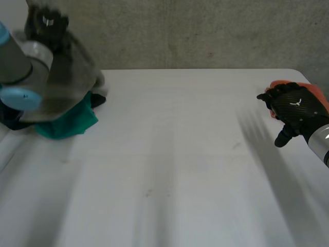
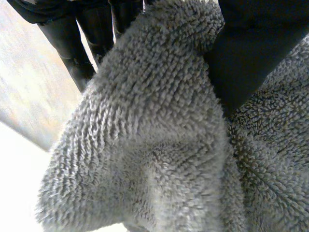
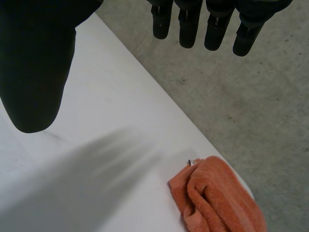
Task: Fold the laundry.
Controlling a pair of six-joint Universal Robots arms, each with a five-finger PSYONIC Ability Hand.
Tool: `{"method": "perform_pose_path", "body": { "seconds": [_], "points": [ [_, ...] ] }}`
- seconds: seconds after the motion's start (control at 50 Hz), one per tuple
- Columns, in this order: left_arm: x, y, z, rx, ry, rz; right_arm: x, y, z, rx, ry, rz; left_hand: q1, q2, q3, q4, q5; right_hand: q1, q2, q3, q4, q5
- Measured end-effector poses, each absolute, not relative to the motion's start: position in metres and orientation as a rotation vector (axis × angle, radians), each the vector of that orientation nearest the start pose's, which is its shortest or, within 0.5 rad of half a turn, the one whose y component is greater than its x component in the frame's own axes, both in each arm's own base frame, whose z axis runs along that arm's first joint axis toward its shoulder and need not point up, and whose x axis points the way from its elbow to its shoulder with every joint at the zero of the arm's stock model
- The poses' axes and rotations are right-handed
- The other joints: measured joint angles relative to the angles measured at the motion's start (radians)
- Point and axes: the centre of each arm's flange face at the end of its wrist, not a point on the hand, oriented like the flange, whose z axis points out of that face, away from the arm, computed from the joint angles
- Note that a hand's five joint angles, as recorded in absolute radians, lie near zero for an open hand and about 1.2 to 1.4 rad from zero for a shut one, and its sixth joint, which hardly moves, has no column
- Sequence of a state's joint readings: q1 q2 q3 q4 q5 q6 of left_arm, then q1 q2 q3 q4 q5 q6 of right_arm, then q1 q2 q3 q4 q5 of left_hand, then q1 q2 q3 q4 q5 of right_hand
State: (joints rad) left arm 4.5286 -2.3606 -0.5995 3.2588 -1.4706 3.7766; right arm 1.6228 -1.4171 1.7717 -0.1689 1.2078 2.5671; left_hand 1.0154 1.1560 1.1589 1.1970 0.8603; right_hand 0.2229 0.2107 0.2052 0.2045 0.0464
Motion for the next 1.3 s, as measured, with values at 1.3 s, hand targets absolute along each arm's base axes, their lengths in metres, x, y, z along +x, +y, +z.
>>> {"method": "perform_pose_path", "body": {
  "seconds": [1.3],
  "points": [
    [-0.346,-0.190,0.141,1.092,2.752,-1.839,0.252,-0.287,0.173,-0.988,2.286,-1.331,-0.469,-0.615,-0.616,-0.657,-0.492,0.610,0.666,0.661,0.662,0.645]
  ]
}}
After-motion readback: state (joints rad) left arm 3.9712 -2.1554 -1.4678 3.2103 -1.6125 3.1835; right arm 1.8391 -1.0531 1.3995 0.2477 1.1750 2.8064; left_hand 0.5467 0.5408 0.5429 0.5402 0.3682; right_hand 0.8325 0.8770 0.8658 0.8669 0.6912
